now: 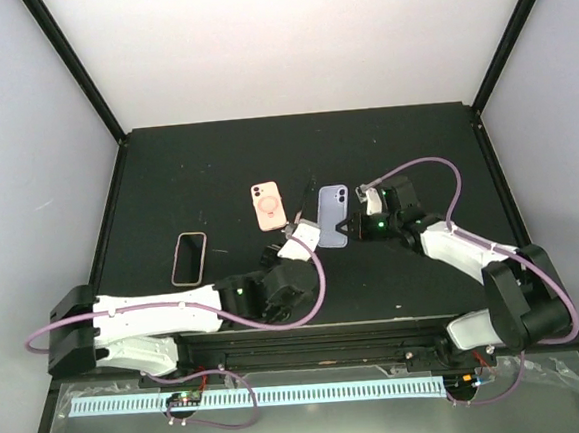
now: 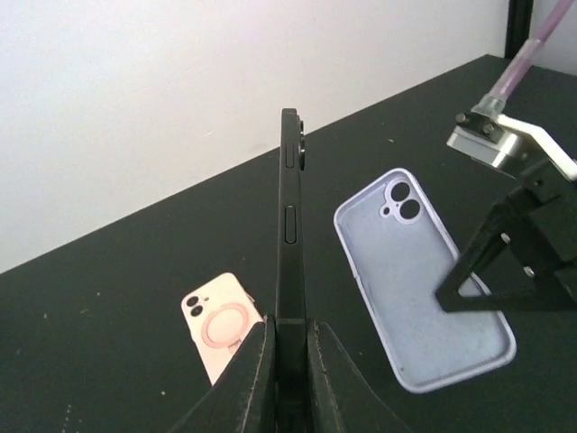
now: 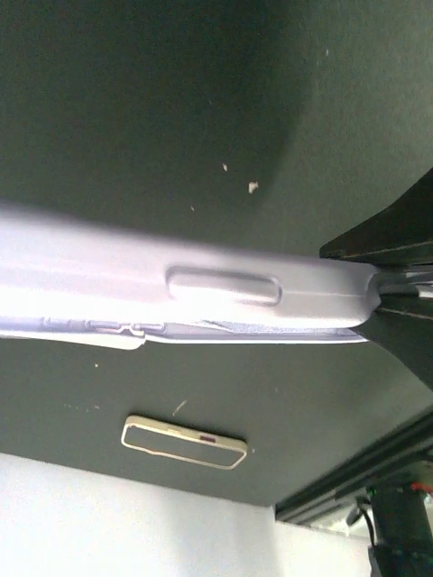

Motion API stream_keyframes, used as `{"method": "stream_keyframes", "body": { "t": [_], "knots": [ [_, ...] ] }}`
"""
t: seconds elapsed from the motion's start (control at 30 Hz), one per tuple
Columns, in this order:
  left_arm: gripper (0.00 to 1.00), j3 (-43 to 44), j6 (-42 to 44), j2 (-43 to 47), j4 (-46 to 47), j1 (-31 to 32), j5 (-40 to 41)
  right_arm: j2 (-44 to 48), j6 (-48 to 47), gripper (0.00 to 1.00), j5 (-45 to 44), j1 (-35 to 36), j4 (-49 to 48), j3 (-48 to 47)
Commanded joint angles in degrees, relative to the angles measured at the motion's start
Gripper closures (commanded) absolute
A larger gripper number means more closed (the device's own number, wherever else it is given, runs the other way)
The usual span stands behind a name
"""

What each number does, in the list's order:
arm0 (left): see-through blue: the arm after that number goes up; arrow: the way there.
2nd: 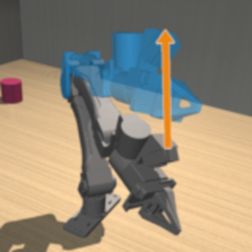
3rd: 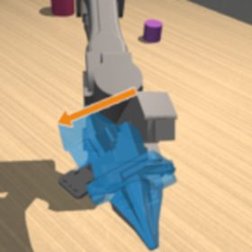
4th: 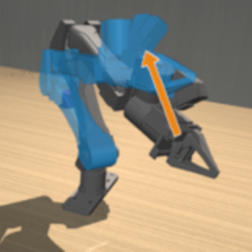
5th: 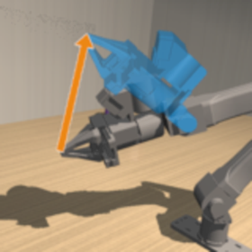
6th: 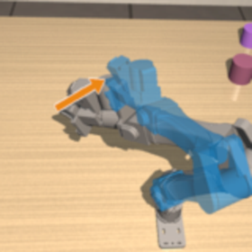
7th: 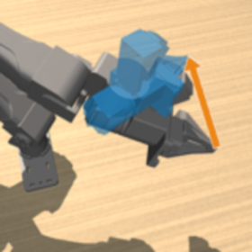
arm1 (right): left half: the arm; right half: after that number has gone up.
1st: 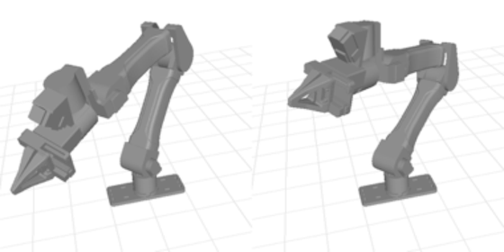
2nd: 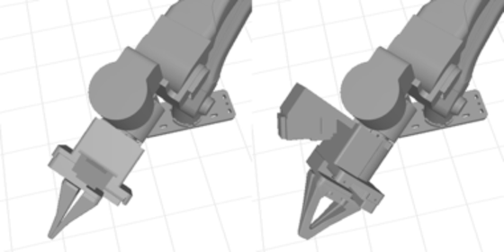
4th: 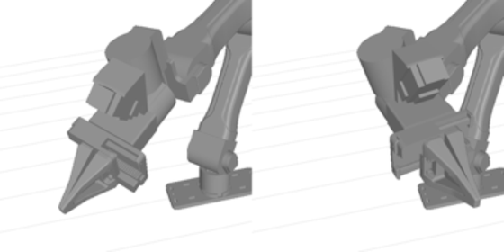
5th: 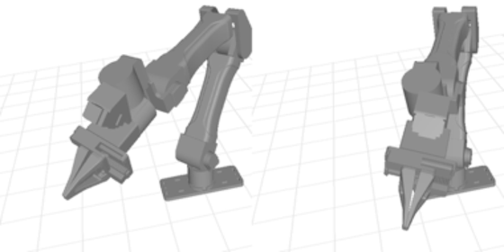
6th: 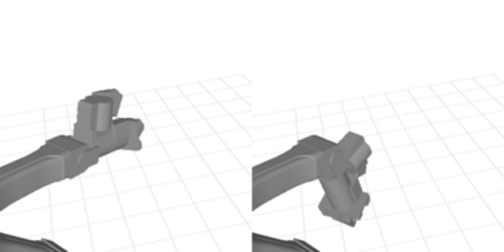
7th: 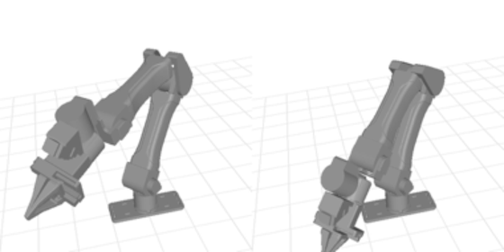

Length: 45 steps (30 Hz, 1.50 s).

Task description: Take the phone out of the phone case

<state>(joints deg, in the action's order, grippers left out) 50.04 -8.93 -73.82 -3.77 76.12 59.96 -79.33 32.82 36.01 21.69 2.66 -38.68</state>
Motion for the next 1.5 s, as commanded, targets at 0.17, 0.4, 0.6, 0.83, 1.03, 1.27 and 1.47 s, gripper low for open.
{"method": "stream_keyframes", "body": {
  "t": [0.17,0.4,0.6,0.83,1.03,1.27,1.47],
  "knots": [
    [0.98,-7.7,-10.0,9.4,-3.1,3.2,2.9,5.8,-16.1,0.99,-23.2,-4.7,10.3,-8.6],
    [0.98,-9.7,-11.4,10.7,-5.7,5.2,2.8,5.8,-40.5,0.99,-28.9,-15.3,22.4,-17.6],
    [0.99,-11.5,-9.6,11.0,-3.2,5.2,2.5,0.8,-51.8,0.99,-26.7,-23.8,31.9,-27.0],
    [0.98,-11.3,-5.5,10.6,-1.7,5.2,1.2,-18.4,-63.3,0.99,-17.1,-31.0,55.8,-44.4],
    [0.98,-12.0,-5.7,9.4,-0.6,4.8,1.3,-33.9,-65.4,0.99,-10.4,-36.8,68.0,-56.6],
    [0.98,-10.9,-6.4,6.2,-0.1,4.8,0.3,-46.3,-64.6,0.99,-7.0,-40.9,72.8,-68.5],
    [0.99,-9.6,-6.1,3.6,-0.3,4.8,1.9,-54.3,-61.5,0.96,-1.8,-41.0,76.8,-75.2]
  ]
}}
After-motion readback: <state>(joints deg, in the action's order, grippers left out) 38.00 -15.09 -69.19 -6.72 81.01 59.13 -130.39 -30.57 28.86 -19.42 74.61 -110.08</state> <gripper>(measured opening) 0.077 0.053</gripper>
